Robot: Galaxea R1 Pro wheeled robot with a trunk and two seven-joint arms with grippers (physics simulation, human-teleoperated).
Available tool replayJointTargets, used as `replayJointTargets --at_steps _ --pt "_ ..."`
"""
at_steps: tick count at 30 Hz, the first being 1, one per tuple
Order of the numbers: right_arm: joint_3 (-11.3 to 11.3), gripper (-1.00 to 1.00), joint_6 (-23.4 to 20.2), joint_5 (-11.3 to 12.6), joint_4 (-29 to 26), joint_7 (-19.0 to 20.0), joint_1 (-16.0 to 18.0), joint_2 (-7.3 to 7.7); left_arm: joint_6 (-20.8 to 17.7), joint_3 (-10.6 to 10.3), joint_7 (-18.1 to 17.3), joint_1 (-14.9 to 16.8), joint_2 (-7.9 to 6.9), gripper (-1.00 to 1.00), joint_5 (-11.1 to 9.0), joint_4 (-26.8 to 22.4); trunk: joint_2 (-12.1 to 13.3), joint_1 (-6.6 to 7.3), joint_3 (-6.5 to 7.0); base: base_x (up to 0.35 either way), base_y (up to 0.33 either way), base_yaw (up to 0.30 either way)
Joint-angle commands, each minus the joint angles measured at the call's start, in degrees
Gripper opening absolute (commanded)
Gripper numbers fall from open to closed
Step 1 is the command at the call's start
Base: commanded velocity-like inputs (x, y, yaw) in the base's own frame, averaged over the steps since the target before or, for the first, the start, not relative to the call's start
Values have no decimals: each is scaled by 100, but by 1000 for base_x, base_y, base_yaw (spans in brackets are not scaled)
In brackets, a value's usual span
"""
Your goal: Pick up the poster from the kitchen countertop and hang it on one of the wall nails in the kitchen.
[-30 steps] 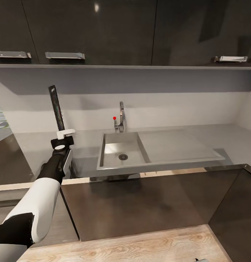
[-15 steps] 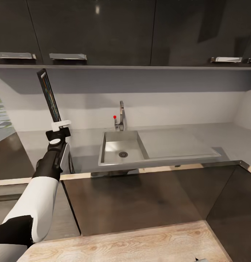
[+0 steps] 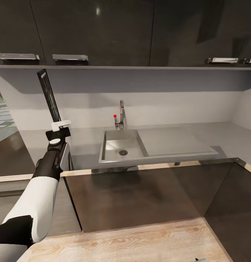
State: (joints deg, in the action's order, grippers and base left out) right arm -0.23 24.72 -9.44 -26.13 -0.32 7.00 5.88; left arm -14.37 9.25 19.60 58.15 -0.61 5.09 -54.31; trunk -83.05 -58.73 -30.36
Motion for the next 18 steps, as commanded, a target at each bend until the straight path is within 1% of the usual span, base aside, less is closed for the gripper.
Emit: replayJointTargets --at_steps 1,7,11,13,16,18 --pt "-3 100 15 -32 3 -3 3 1 -48 -3 9 3 0 -100 62 1 -3 0 -6 -12 0 0" --pt "-3 100 15 -32 3 -3 3 1 -48 0 4 3 0 -100 63 84 -3 0 -6 -4 0 0" --pt "-3 100 15 -32 3 -3 3 1 -31 -2 7 3 0 -100 57 379 -3 0 -6 0 0 0" --pt "-3 100 15 -32 3 -3 3 1 -27 1 8 3 0 -100 55 437 -3 0 -6 0 0 0" --pt "-3 100 15 -32 3 -3 3 1 -24 1 8 3 0 -100 54 451 -3 0 -6 -3 0 0" --pt "-3 100 15 -35 3 -3 3 1 -23 4 9 3 0 -100 54 455 -3 0 -6 -153 0 0"
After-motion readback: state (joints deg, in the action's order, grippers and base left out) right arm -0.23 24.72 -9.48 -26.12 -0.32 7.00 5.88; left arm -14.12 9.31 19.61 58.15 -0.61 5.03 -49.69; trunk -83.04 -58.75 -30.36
